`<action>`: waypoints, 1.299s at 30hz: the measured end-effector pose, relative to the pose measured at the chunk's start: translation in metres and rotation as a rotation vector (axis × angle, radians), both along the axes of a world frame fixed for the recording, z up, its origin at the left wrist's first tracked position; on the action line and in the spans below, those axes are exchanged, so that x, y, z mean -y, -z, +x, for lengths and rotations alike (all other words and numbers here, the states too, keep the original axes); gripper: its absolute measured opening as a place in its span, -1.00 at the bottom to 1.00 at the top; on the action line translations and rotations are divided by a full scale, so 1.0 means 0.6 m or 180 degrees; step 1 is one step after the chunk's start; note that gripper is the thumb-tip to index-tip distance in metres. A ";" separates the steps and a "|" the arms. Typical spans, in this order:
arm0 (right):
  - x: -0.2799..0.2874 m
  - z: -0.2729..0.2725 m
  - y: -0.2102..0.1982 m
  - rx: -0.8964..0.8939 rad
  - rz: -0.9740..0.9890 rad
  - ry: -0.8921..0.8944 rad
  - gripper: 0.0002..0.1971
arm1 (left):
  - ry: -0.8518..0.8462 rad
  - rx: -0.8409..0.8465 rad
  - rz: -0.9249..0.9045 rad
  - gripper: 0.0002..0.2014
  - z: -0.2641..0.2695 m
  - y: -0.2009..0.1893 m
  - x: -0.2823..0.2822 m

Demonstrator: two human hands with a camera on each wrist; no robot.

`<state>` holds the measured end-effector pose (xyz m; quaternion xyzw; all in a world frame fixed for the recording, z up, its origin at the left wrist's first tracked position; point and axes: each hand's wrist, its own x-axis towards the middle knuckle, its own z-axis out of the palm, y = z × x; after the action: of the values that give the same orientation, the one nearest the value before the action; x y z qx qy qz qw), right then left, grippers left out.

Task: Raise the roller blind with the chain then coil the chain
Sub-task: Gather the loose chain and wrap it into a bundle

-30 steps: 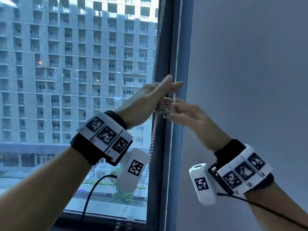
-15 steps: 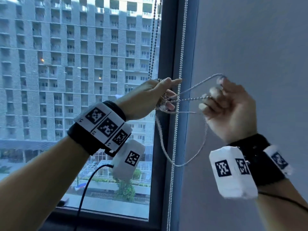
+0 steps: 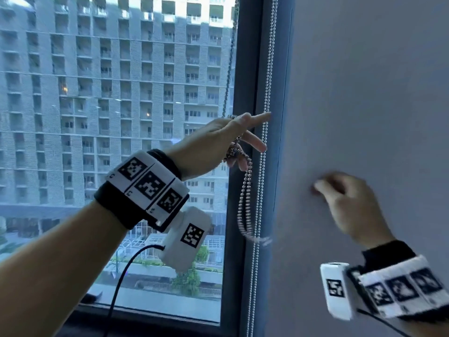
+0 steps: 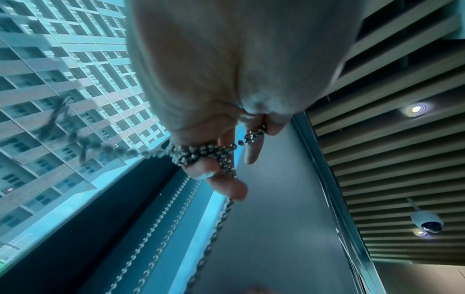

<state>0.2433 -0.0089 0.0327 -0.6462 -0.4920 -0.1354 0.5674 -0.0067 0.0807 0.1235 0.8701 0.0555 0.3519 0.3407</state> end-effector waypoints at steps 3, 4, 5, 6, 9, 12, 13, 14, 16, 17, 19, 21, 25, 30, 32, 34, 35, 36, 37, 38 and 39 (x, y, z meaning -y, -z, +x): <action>-0.020 -0.070 -0.022 0.0070 0.0103 -0.1351 -0.74 | 0.0110 -0.0054 0.0011 -0.54 0.018 0.000 0.006; -0.027 -0.096 -0.033 -0.0197 -0.0036 -0.2007 -0.71 | 0.0123 -0.0037 0.0041 -0.53 0.022 0.001 0.006; -0.035 -0.118 -0.043 -0.0502 -0.0185 -0.2526 -0.66 | 0.0123 -0.0001 0.0054 -0.53 0.025 0.000 0.006; -0.040 -0.138 -0.050 -0.0854 -0.0275 -0.2953 -0.61 | 0.0120 0.0031 0.0043 -0.53 0.026 0.000 0.004; -0.046 -0.167 -0.064 -0.1577 -0.0361 -0.3535 -0.58 | 0.0116 0.0068 -0.0015 -0.53 0.020 -0.002 -0.003; -0.038 -0.154 -0.069 -0.0991 -0.0454 -0.3054 -0.79 | 0.0168 0.0073 -0.0107 -0.55 0.004 -0.001 -0.008; -0.036 -0.146 -0.070 -0.0659 -0.0391 -0.2731 -0.82 | 0.0182 0.0073 -0.0138 -0.55 -0.001 -0.001 -0.010; -0.034 -0.139 -0.069 -0.0365 -0.0328 -0.2446 -0.79 | 0.0163 0.0079 -0.0137 -0.56 -0.006 -0.001 -0.012; -0.032 -0.142 -0.066 -0.0141 -0.0347 -0.2231 -0.75 | 0.0081 0.0067 -0.0083 -0.55 -0.011 -0.001 -0.012; -0.030 -0.151 -0.065 -0.0128 -0.0407 -0.2290 -0.73 | 0.0054 0.0030 -0.0043 -0.55 -0.011 -0.002 -0.010; -0.033 -0.174 -0.060 -0.0004 -0.0521 -0.2363 -0.65 | 0.0004 -0.0103 0.0068 -0.55 -0.007 -0.002 -0.005; -0.041 -0.187 -0.060 0.0270 -0.0433 -0.2172 -0.58 | 0.0014 -0.0185 0.0150 -0.56 -0.005 -0.003 -0.003; -0.049 -0.184 -0.063 0.0383 -0.0305 -0.1968 -0.63 | 0.0092 -0.0121 0.0006 -0.53 -0.013 -0.001 -0.011; -0.054 -0.180 -0.053 0.0152 -0.0309 -0.1918 -0.69 | 0.0136 -0.0130 0.0010 -0.52 -0.014 0.002 -0.010; -0.059 -0.185 -0.049 -0.0550 -0.0394 -0.2382 -0.71 | 0.0139 -0.0176 0.0033 -0.55 -0.012 0.001 -0.007; -0.062 -0.191 -0.045 -0.0884 -0.0509 -0.2736 -0.70 | 0.0138 -0.0177 0.0029 -0.56 -0.011 0.001 -0.007; -0.064 -0.192 -0.042 -0.0912 -0.0539 -0.2838 -0.68 | 0.0154 -0.0164 0.0010 -0.56 -0.011 0.000 -0.008; -0.065 -0.191 -0.040 -0.0921 -0.0562 -0.2887 -0.66 | 0.0181 -0.0139 -0.0027 -0.56 -0.011 0.000 -0.009; -0.065 -0.189 -0.037 -0.0936 -0.0599 -0.2890 -0.64 | 0.0211 -0.0106 -0.0074 -0.56 -0.012 0.001 -0.010; -0.066 -0.185 -0.034 -0.0960 -0.0654 -0.2889 -0.64 | 0.0222 -0.0080 -0.0113 -0.56 -0.013 0.002 -0.011; -0.067 -0.181 -0.030 -0.0977 -0.0703 -0.2899 -0.64 | 0.0226 -0.0064 -0.0140 -0.56 -0.015 0.002 -0.012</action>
<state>0.1349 0.0312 0.0508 -0.4343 -0.6466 0.2761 0.5631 -0.0156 0.0881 0.1223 0.8672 0.0357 0.3296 0.3715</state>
